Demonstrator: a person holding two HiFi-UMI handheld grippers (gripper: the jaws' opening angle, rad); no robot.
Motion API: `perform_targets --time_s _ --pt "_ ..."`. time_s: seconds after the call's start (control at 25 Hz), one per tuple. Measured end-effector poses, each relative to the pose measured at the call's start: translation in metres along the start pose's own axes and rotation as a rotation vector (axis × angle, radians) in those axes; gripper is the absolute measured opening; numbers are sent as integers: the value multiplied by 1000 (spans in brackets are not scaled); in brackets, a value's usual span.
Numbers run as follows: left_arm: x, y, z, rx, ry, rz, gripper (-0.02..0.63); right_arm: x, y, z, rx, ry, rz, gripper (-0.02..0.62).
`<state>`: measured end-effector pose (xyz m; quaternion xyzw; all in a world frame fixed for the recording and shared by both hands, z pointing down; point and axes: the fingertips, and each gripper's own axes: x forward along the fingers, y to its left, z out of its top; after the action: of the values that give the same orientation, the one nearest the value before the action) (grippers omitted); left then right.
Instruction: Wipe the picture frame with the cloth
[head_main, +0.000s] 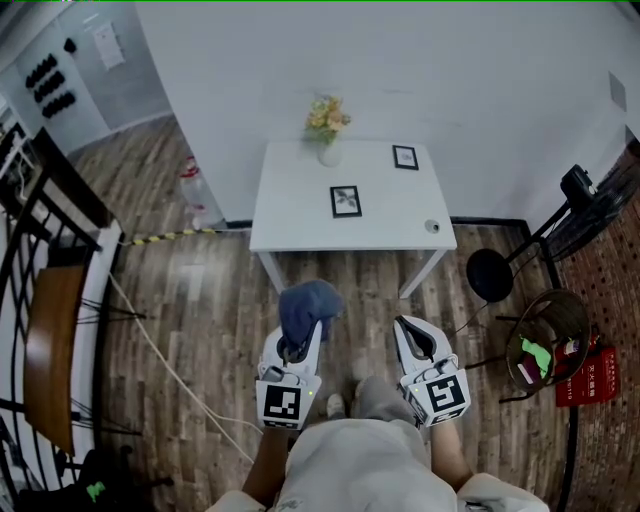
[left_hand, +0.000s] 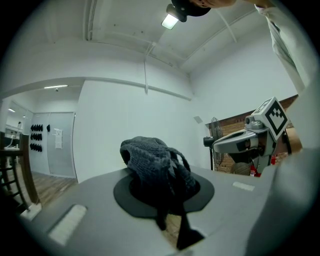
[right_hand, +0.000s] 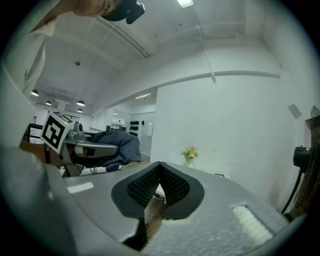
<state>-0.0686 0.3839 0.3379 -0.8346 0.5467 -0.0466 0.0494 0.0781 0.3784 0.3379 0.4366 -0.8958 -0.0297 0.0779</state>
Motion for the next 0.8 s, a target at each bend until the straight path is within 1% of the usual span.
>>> perform_targets --time_s 0.16,0.36,0.48,0.8 --pt "18 11 2 -10 -21 1 84 18 -11 -5 11 8 -9 3" --pt "44 22 -6 -6 -2 4 84 48 -25 -9 17 15 7 3" --pt "64 31 -6 -9 -7 4 84 69 -35 -10 18 15 20 3" --pt "131 53 -13 -7 23 10 84 124 -82 -13 32 28 39 3"
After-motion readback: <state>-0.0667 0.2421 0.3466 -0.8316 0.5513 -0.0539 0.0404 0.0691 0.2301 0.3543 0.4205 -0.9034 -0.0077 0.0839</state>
